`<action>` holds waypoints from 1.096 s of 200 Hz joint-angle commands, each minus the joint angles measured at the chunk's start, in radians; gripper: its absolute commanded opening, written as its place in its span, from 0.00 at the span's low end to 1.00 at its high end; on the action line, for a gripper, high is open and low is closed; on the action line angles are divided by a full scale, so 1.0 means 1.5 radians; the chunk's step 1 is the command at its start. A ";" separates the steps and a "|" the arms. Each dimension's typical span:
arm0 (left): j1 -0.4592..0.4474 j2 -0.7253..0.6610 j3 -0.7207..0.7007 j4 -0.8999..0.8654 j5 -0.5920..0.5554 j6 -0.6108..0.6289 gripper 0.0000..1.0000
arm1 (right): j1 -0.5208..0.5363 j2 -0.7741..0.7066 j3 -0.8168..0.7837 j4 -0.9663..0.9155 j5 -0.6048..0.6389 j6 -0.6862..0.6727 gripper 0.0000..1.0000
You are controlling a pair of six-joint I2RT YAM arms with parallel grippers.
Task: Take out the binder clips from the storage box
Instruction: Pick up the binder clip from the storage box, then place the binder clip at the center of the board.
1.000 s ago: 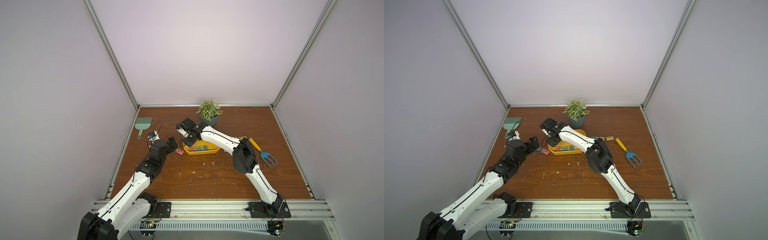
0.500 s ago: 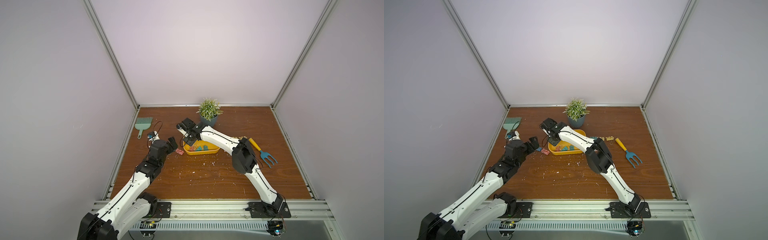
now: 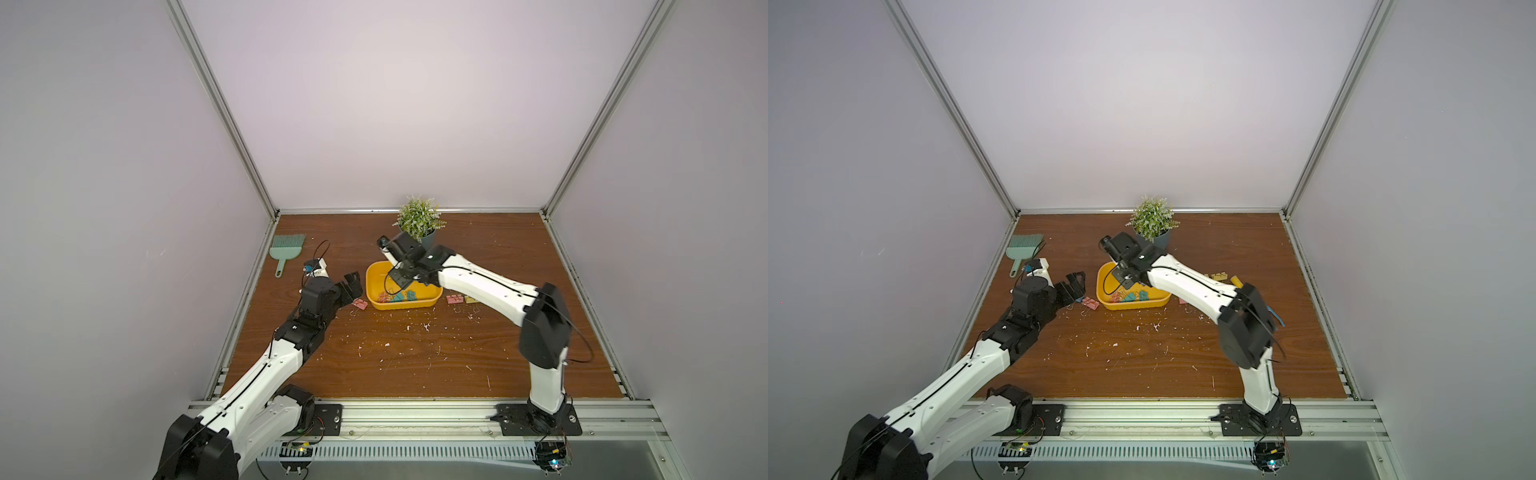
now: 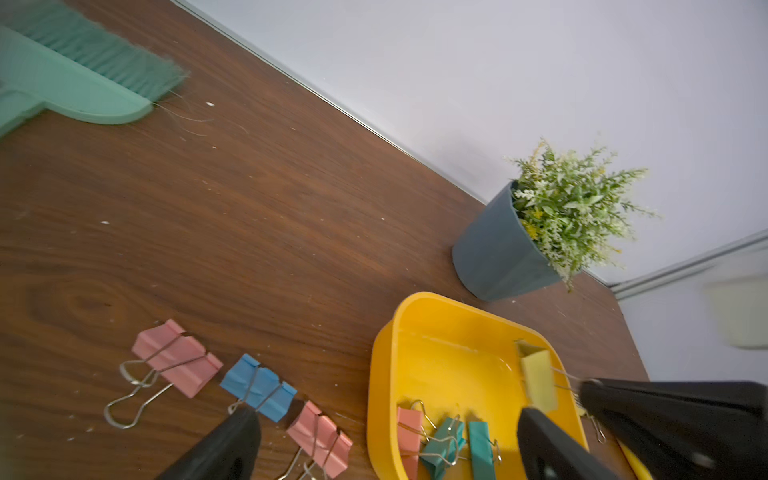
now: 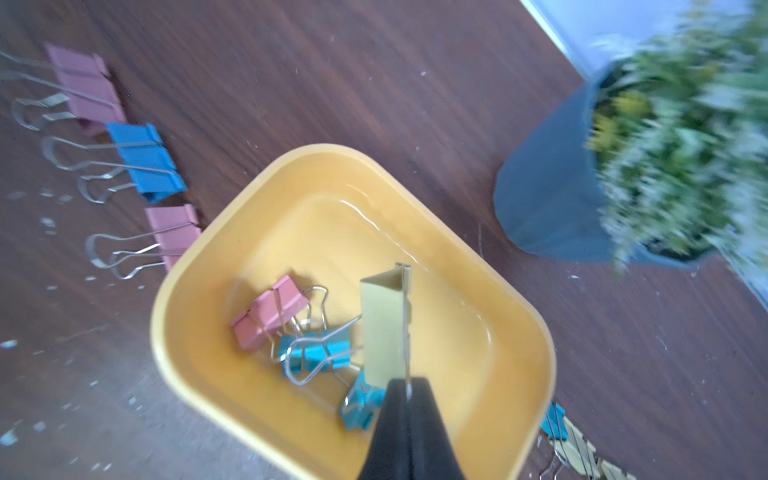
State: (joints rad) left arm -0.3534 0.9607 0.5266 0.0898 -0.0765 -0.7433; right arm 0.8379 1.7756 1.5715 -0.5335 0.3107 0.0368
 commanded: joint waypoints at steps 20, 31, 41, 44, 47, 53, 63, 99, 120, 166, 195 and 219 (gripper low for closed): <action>-0.069 0.090 0.085 0.025 0.040 0.069 0.99 | -0.142 -0.305 -0.332 0.250 -0.095 0.297 0.00; -0.101 0.131 0.115 0.016 0.037 0.073 0.99 | -0.192 -0.369 -0.423 0.271 -0.099 0.380 0.00; -0.129 0.168 0.138 0.020 0.044 0.075 0.99 | -0.249 -0.425 -0.501 0.287 -0.124 0.448 0.00; -0.136 0.180 0.146 0.020 0.047 0.075 0.99 | -0.264 -0.436 -0.520 0.289 -0.133 0.464 0.00; -0.145 0.190 0.152 0.020 0.048 0.076 0.99 | -0.278 -0.446 -0.537 0.289 -0.140 0.481 0.00; -0.161 0.215 0.171 0.017 0.050 0.078 0.99 | -0.304 -0.461 -0.566 0.289 -0.156 0.506 0.00; -0.183 0.252 0.201 0.006 0.052 0.082 0.99 | -0.341 -0.479 -0.608 0.295 -0.183 0.545 0.00; -0.234 0.347 0.279 -0.027 0.089 0.091 0.99 | -0.404 -0.506 -0.707 0.334 -0.194 0.650 0.00; -0.237 0.364 0.284 -0.025 0.104 0.082 0.99 | -0.428 -0.510 -0.739 0.364 -0.188 0.687 0.00; -0.237 0.366 0.281 -0.028 0.100 0.085 0.99 | -0.447 -0.476 -0.781 0.454 -0.171 0.770 0.00; -0.237 0.373 0.286 -0.036 0.102 0.084 0.99 | -0.450 -0.436 -0.789 0.520 -0.156 0.811 0.00; -0.237 0.376 0.283 -0.040 0.100 0.082 0.99 | -0.450 -0.388 -0.786 0.542 -0.153 0.834 0.00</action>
State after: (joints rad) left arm -0.7040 1.5097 0.9344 0.0505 0.0677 -0.6315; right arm 0.1665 1.1465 0.3912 0.1722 0.0536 1.2171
